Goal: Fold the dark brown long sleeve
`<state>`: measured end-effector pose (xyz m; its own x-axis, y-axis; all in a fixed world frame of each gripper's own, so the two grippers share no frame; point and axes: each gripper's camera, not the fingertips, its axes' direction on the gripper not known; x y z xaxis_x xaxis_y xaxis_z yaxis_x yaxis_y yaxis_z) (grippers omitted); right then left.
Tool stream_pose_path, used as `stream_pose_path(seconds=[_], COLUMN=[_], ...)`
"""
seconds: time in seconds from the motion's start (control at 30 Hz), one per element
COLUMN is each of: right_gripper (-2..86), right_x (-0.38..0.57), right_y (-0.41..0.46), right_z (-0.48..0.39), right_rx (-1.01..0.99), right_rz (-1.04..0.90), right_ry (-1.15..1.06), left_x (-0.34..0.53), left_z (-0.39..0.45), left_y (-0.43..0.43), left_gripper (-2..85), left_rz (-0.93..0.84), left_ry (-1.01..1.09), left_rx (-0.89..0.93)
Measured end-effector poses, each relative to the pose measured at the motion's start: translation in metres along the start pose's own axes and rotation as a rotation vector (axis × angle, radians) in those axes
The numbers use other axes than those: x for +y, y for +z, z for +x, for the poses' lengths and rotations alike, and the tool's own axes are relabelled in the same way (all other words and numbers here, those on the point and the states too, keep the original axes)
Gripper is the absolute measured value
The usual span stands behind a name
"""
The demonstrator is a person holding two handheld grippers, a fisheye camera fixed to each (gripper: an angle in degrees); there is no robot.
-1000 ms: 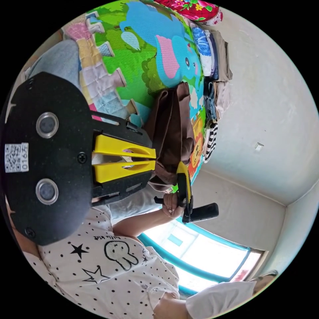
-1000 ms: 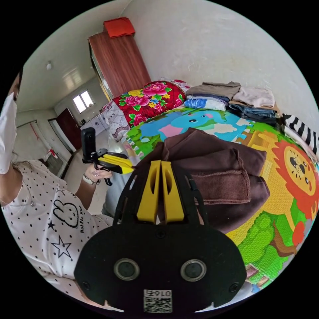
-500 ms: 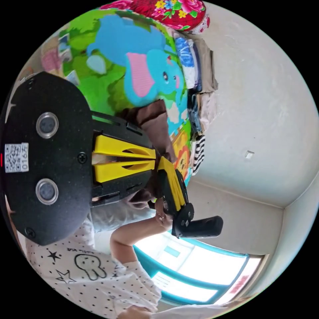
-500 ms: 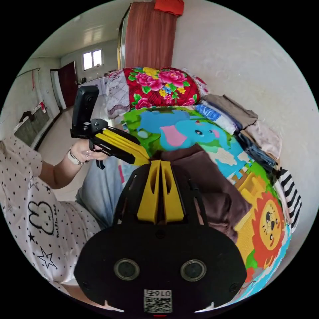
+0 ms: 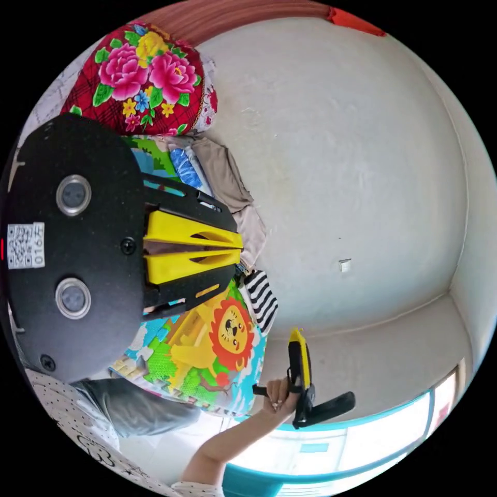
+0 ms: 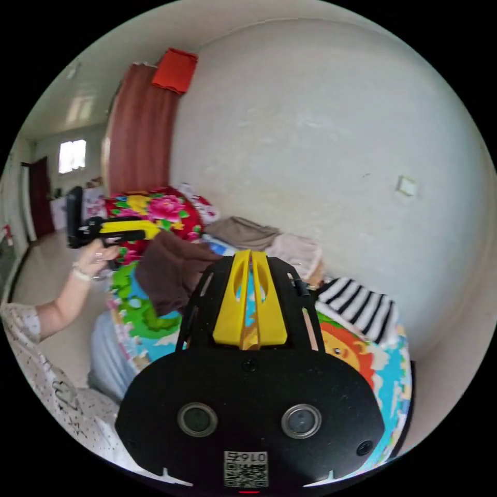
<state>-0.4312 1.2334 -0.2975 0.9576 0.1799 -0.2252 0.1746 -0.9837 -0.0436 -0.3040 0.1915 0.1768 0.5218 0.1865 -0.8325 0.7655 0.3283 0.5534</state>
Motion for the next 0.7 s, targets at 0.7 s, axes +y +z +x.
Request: stream_pose_path(seconds=[0.7], right_gripper=[2.6], right_x=[0.053], right_y=[0.056], right_z=[-0.029], right_rx=[-0.432], right_rz=[-0.061], right_ry=[-0.092], left_x=[0.024], left_z=[-0.117], left_y=[0.023], left_gripper=[-0.9], left_rz=[0.143], left_ry=[-0.226], left_rx=[0.280])
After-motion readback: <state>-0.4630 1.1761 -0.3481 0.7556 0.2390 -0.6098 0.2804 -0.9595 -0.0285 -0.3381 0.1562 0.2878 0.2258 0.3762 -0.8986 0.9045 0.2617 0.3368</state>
